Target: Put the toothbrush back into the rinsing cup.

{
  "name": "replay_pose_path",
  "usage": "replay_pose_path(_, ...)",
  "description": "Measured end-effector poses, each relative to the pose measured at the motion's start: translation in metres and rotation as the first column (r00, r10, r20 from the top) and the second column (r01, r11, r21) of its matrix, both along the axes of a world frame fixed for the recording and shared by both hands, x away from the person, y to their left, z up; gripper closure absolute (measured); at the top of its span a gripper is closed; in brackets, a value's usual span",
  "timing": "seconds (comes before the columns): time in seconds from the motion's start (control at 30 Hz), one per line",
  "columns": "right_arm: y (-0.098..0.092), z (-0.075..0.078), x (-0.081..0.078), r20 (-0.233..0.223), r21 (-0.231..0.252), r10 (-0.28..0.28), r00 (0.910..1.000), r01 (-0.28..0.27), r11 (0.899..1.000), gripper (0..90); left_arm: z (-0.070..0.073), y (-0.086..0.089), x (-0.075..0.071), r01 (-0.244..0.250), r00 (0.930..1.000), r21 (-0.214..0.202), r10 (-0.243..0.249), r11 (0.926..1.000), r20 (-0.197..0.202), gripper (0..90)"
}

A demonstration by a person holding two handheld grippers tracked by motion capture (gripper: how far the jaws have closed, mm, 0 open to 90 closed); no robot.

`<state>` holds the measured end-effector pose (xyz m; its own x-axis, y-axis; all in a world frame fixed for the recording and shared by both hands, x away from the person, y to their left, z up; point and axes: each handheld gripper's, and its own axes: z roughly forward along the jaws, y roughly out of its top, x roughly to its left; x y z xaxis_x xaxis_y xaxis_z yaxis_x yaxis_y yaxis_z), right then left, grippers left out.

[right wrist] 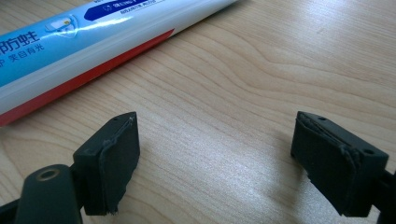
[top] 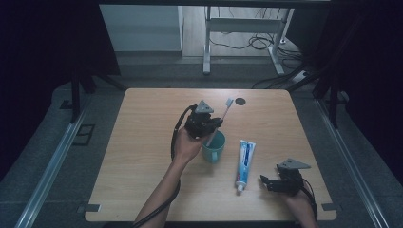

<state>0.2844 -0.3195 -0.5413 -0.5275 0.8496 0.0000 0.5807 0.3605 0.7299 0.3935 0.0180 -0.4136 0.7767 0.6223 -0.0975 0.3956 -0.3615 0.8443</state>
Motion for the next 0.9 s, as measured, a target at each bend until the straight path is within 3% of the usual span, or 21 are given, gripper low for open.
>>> replay_pose_path(0.4,0.000,0.000,0.000,0.001,0.000,0.001,1.0000,-0.001,1.000,15.1,-0.021,0.002,0.000,-0.011,0.9996,-0.003,0.011,0.9999,-0.027,83.9)
replay_pose_path(0.9,0.000,0.000,0.000,0.000,0.000,0.000,1.0000,0.000,1.000,15.1,-0.041,-0.001,-0.002,-0.013,0.9989,0.028,0.014,0.9995,-0.046,83.7)
